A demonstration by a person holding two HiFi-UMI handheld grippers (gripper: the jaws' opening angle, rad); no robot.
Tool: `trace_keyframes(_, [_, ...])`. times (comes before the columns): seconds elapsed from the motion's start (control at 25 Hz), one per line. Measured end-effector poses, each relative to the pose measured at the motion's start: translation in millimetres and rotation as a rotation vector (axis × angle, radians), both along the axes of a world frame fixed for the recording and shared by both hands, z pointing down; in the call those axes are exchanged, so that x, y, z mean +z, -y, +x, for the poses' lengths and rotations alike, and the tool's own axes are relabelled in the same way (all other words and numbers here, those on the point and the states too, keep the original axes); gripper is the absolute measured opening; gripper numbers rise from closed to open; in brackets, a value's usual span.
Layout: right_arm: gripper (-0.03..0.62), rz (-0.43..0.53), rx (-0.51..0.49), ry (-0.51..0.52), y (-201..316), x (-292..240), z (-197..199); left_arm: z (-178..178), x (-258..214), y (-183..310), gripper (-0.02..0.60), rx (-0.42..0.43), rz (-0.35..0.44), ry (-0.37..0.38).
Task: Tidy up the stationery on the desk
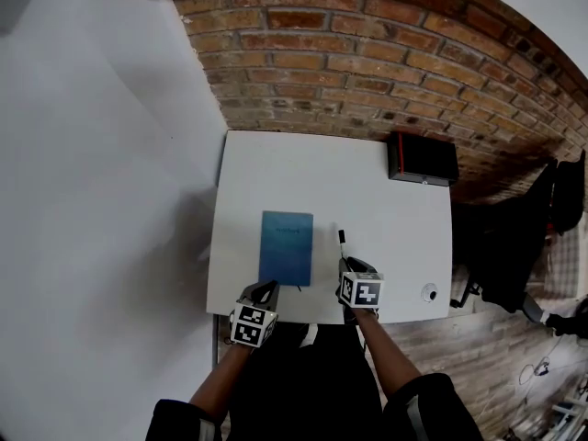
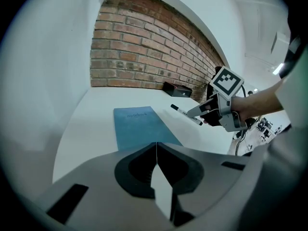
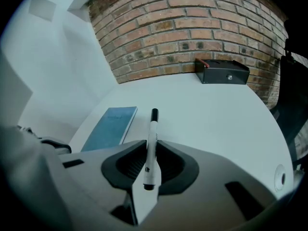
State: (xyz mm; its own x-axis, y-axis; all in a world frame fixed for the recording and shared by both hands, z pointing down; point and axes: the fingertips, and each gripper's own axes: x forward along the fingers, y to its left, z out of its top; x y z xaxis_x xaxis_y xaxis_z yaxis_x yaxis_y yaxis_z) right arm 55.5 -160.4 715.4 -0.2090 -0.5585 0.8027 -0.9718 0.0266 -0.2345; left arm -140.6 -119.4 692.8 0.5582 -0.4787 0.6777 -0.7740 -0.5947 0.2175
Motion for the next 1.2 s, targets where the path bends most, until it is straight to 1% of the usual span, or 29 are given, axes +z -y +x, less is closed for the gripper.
trace_keyframes(0.12, [0.081, -0.003, -0.006, 0.007, 3, 1, -9, -9, 2, -3, 0.015, -0.017, -0.004, 0.011])
trace_keyframes(0.24, [0.081, -0.008, -0.009, 0.014, 7, 4, -19, -15, 1, -4, 0.015, -0.036, 0.002, 0.005])
trace_keyframes(0.52, [0.081, -0.039, -0.014, 0.03, 7, 14, -41, -31, 10, -19, 0.015, -0.072, -0.034, 0.031])
trace_keyframes(1.0, [0.081, -0.088, -0.048, 0.049, 8, 26, -69, -47, 14, -33, 0.015, -0.114, -0.054, 0.038])
trace_keyframes(1.2, [0.083, -0.104, -0.048, 0.058, 7, 29, -73, -47, 11, -33, 0.015, -0.122, -0.045, 0.02])
